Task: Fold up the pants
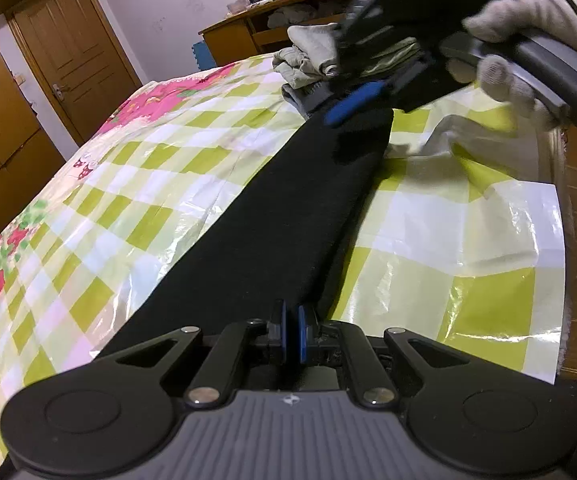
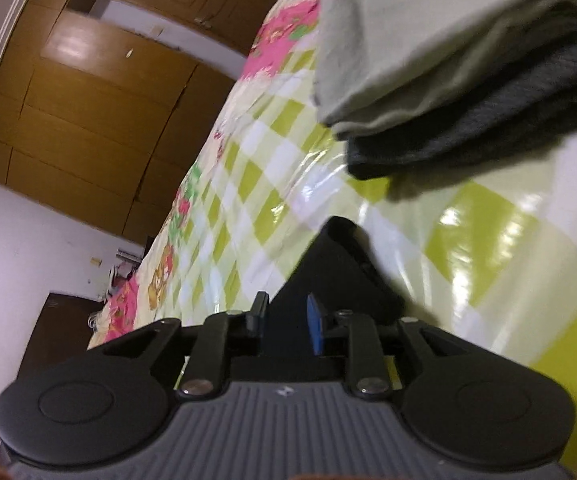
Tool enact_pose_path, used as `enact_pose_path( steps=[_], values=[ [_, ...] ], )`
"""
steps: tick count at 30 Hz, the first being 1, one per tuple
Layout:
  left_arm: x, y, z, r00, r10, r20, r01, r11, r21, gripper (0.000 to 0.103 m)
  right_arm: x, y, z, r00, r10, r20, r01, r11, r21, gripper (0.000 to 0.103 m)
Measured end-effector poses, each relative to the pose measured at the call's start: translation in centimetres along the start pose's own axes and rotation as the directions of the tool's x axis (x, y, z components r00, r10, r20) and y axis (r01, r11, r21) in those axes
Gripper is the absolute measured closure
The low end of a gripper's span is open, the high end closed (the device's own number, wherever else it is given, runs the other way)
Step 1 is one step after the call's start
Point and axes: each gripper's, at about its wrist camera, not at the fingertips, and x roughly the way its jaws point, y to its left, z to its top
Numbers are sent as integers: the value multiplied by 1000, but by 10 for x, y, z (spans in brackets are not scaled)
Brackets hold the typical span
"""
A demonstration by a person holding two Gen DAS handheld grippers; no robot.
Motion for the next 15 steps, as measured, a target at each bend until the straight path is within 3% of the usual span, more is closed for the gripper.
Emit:
enact_pose_path(
  steps=[2, 3, 7, 9, 10, 12, 13, 15],
  values=[
    [-4, 4, 2, 1000, 9, 9, -9, 1000, -11, 81, 9, 10, 2, 1000, 12, -23, -12, 1000, -29, 84],
    [-7, 7, 4, 1000, 19, 18, -19, 1000, -19, 81, 14, 17, 4, 998, 44, -37, -46, 998, -45, 94],
    [-20, 16, 9, 996, 65, 54, -64, 998, -22, 81, 14, 68, 19, 978, 207, -17, -207, 965, -162, 99],
    [-19, 19, 11, 996, 65, 55, -63, 997, -34, 81, 2, 90, 24, 966, 259, 20, -248, 942, -226, 99],
    [-17, 20, 10, 996, 64, 55, -62, 997, -37, 81, -6, 93, 24, 965, 258, 34, -244, 941, -234, 97],
    [-10, 19, 9, 997, 59, 51, -57, 998, -39, 81, -17, 84, 19, 983, 177, 42, -161, 957, -243, 89],
    [-7, 19, 7, 998, 51, 45, -49, 998, -43, 81, -21, 74, 14, 992, 116, 41, -103, 966, -239, 71],
    [-4, 18, 5, 998, 45, 36, -43, 998, -42, 81, -28, 46, 1, 1000, 0, 17, 3, 981, -192, 58]
  ],
)
